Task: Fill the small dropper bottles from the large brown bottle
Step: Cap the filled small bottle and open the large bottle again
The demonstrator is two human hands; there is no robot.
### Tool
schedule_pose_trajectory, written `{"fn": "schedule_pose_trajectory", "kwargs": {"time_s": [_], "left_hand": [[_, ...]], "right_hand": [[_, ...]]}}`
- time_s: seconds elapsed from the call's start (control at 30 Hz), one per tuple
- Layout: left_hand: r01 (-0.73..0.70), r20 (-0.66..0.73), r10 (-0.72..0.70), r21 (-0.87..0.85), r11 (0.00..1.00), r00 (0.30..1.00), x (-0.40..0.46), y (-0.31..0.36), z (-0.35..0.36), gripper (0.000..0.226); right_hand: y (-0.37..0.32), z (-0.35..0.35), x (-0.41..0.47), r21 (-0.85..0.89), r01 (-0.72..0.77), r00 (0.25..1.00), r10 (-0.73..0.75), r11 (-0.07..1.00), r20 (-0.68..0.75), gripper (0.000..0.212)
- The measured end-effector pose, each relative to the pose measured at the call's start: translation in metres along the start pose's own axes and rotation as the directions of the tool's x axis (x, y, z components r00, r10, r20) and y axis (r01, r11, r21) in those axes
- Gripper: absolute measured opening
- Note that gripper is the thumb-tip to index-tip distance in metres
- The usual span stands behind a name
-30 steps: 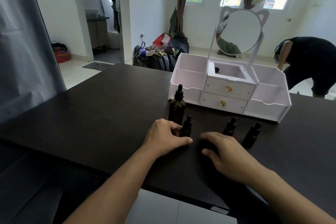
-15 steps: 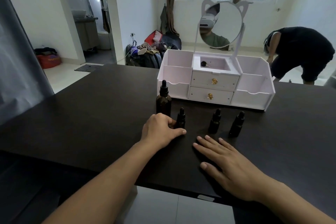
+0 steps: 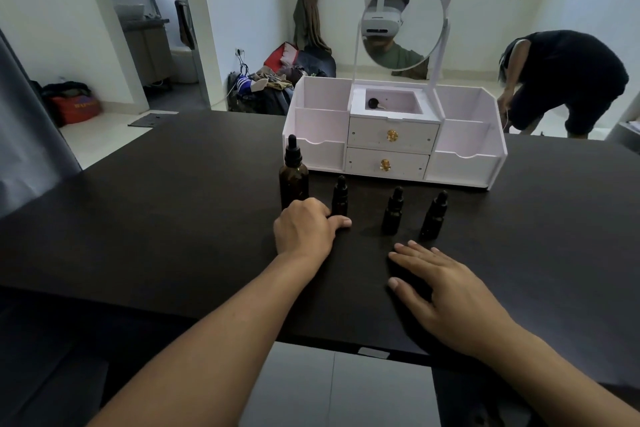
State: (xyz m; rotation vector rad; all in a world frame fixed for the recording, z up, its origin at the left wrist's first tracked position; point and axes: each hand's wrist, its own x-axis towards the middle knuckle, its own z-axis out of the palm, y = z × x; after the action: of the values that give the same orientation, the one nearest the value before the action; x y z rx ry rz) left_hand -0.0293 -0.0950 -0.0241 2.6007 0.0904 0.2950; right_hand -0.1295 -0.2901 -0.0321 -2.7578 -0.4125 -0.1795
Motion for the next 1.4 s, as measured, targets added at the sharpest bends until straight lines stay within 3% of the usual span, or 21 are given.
{"fn": "schedule_pose_trajectory", "kwargs": {"time_s": [0.3, 0.43, 0.6, 0.77, 0.97, 1.13, 1.2, 1.3, 1.4], "left_hand": [[-0.014, -0.057, 0.012, -0.026, 1.000, 0.998, -0.005, -0.003, 0.003, 0.040], [0.013, -0.095, -0.020, -0.072, 0.997, 0.995, -0.012, -0.002, 0.001, 0.028], [-0.113, -0.012, 0.112, -0.124, 0.986, 0.994, -0.023, 0.006, 0.006, 0.017], [-0.202, 0.060, 0.234, -0.332, 0.921, 0.970, -0.018, 0.022, 0.013, 0.034], [-0.211, 0.097, 0.270, -0.403, 0.891, 0.958, -0.016, 0.040, 0.023, 0.057], [-0.196, 0.103, 0.238, -0.313, 0.929, 0.966, -0.014, 0.047, 0.024, 0.048], [-0.179, 0.106, 0.222, -0.315, 0.932, 0.969, -0.013, 0.047, 0.024, 0.045], [-0.169, 0.111, 0.216, -0.328, 0.929, 0.970, -0.013, 0.041, 0.021, 0.043], [-0.155, 0.113, 0.205, -0.341, 0.927, 0.972, -0.016, 0.026, 0.011, 0.042]], "right_hand": [[-0.001, -0.003, -0.003, -0.033, -0.101, 0.994, 0.100, 0.994, -0.034, 0.059], [-0.003, -0.003, -0.001, -0.043, -0.132, 0.991, 0.130, 0.990, -0.032, 0.061], [-0.003, -0.003, -0.001, -0.053, -0.147, 0.989, 0.146, 0.988, -0.028, 0.062], [-0.005, 0.001, 0.000, -0.107, -0.200, 0.980, 0.197, 0.974, -0.035, 0.067], [-0.005, 0.003, -0.002, -0.167, -0.201, 0.978, 0.208, 0.965, 0.024, 0.069], [-0.003, 0.005, -0.003, -0.187, -0.180, 0.981, 0.191, 0.966, 0.044, 0.077], [-0.002, 0.006, -0.003, -0.196, -0.171, 0.983, 0.181, 0.966, 0.033, 0.082], [-0.001, 0.006, -0.003, -0.187, -0.164, 0.985, 0.170, 0.969, 0.012, 0.073], [-0.002, 0.008, -0.005, -0.179, -0.168, 0.985, 0.161, 0.969, -0.056, 0.080]]}}
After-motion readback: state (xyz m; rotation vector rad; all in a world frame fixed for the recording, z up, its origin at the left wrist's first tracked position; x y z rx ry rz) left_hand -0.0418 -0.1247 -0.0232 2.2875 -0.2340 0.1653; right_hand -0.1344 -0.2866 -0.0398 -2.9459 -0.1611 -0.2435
